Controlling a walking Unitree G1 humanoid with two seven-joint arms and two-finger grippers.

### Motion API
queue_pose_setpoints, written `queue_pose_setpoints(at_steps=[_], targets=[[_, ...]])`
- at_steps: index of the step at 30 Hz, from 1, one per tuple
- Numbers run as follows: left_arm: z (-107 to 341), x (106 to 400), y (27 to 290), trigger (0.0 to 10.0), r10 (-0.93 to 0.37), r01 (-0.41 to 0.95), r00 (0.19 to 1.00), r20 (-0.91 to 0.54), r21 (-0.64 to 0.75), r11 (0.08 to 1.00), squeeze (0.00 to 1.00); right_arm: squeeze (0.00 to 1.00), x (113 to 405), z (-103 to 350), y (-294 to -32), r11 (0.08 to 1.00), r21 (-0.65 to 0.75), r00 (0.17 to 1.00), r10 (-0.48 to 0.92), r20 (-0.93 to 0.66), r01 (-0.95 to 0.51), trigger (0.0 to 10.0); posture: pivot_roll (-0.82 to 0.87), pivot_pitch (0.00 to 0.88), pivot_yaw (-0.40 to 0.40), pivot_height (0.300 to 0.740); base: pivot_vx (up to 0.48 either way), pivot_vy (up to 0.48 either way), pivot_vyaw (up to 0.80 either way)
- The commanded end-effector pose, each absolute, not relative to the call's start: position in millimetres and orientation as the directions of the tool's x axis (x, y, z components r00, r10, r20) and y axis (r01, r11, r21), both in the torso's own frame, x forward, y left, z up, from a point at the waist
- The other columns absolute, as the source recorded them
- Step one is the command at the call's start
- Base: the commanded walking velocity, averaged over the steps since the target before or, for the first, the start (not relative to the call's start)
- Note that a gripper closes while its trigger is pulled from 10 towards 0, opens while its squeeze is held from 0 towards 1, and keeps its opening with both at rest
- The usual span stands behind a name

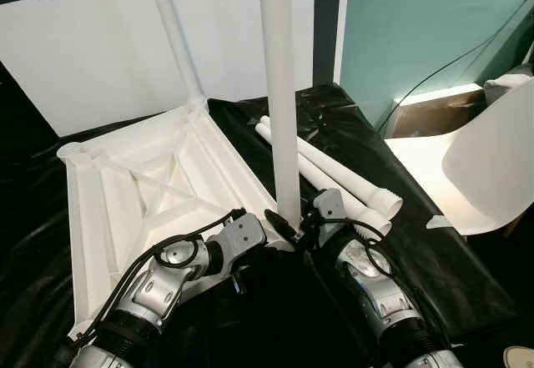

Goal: Building children table

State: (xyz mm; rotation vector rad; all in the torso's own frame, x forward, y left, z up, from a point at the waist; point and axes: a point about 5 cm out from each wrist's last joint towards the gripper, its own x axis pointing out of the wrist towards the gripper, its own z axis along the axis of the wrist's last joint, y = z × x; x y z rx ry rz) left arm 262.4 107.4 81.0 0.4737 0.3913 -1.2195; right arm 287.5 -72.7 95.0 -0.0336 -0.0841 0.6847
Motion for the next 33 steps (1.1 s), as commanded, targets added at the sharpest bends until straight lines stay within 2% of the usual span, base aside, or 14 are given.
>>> queue_pose_setpoints(at_steps=[1,2,3,6,7,13,14,19,23,25,26,27,28,33], targets=[[31.1,223.9,108.6,10.0,-0.76,0.977,0.083,-0.645,-0.097,0.189,0.0,0.0,299.1,94.7,-93.4,0.857,0.022,0.857,0.512,0.062,-0.514,0.0,0.12,0.0,0.046,0.74,0.0,0.0,0.0],[31.1,223.9,108.6,10.0,-0.76,0.977,0.083,-0.645,-0.097,0.189,0.0,0.0,299.1,94.7,-93.4,0.857,0.022,0.857,0.512,0.062,-0.514,0.0,0.12,0.0,0.046,0.74,0.0,0.0,0.0],[31.3,224.1,108.8,10.0,-0.76,0.977,0.083,-0.645,-0.097,0.189,0.0,0.0,297.8,96.5,-92.2,0.841,0.021,0.84,0.537,0.074,-0.54,10.0,0.12,0.0,0.046,0.74,0.0,0.0,0.0],[33.2,226.7,110.6,10.0,-0.762,0.976,0.094,-0.641,-0.093,0.199,0.0,0.0,296.3,100.4,-92.8,0.819,-0.009,0.815,0.573,0.087,-0.574,10.0,0.12,0.0,0.046,0.74,0.0,0.0,0.0],[34.1,228.6,111.8,10.0,-0.761,0.975,0.1,-0.641,-0.09,0.203,0.0,1.0,297.8,102.5,-95.8,0.815,-0.019,0.811,0.578,0.089,-0.579,10.0,0.11,0.0,0.042,0.74,0.0,0.0,0.0],[34.8,231.2,113.3,10.0,-0.76,0.974,0.106,-0.641,-0.086,0.208,0.0,1.0,302.5,108.8,-100.8,0.805,-0.046,0.8,0.593,0.089,-0.592,10.0,0.11,0.0,0.043,0.74,0.0,0.0,0.0],[34.4,231.3,113.2,10.0,-0.76,0.975,0.104,-0.641,-0.086,0.206,0.0,0.0,306.1,114.2,-103.3,0.77,-0.092,0.766,0.638,0.08,-0.631,10.0,0.11,0.0,0.044,0.74,0.0,0.0,0.0],[34.3,231.4,112.8,10.0,-0.761,0.975,0.103,-0.64,-0.086,0.205,0.0,0.0,307.7,117.1,-105.4,0.727,-0.135,0.727,0.684,0.061,-0.673,10.0,0.11,0.0,0.044,0.74,0.0,0.0,0.0],[34.5,232.8,112.8,10.0,-0.761,0.976,0.102,-0.641,-0.083,0.201,0.0,0.0,307.0,117.0,-113.6,0.562,-0.209,0.583,0.811,-0.048,-0.8,10.0,0.1,0.0,0.047,0.74,0.0,0.0,0.0],[34.7,233.2,113.0,10.0,-0.76,0.976,0.102,-0.642,-0.082,0.201,0.0,0.0,306.9,116.9,-116.4,0.519,-0.212,0.544,0.835,-0.079,-0.828,10.0,0.1,0.0,0.046,0.74,0.0,0.0,0.0],[34.9,233.4,113.4,10.0,-0.76,0.976,0.104,-0.642,-0.081,0.202,0.0,0.0,307.0,117.2,-118.3,0.487,-0.212,0.515,0.851,-0.102,-0.847,1.2,0.11,0.0,0.046,0.74,0.0,0.0,0.0],[34.9,233.4,113.4,10.0,-0.76,0.976,0.104,-0.642,-0.081,0.202,0.0,0.0,307.0,117.2,-118.3,0.487,-0.212,0.515,0.851,-0.102,-0.847,1.2,0.11,0.0,0.046,0.74,0.0,0.0,0.0],[34.9,233.3,113.8,10.0,-0.759,0.976,0.105,-0.642,-0.081,0.203,0.0,0.0,306.3,117.9,-119.7,0.448,-0.215,0.479,0.869,-0.123,-0.868,0.0,0.11,0.0,0.046,0.74,0.0,0.0,0.0],[34.3,232.2,115.1,10.0,-0.758,0.975,0.107,-0.643,-0.082,0.207,0.0,0.0,306.5,118.9,-122.6,0.389,-0.213,0.425,0.89,-0.165,-0.896,0.0,0.11,0.0,0.044,0.74,0.0,0.0,0.0]])
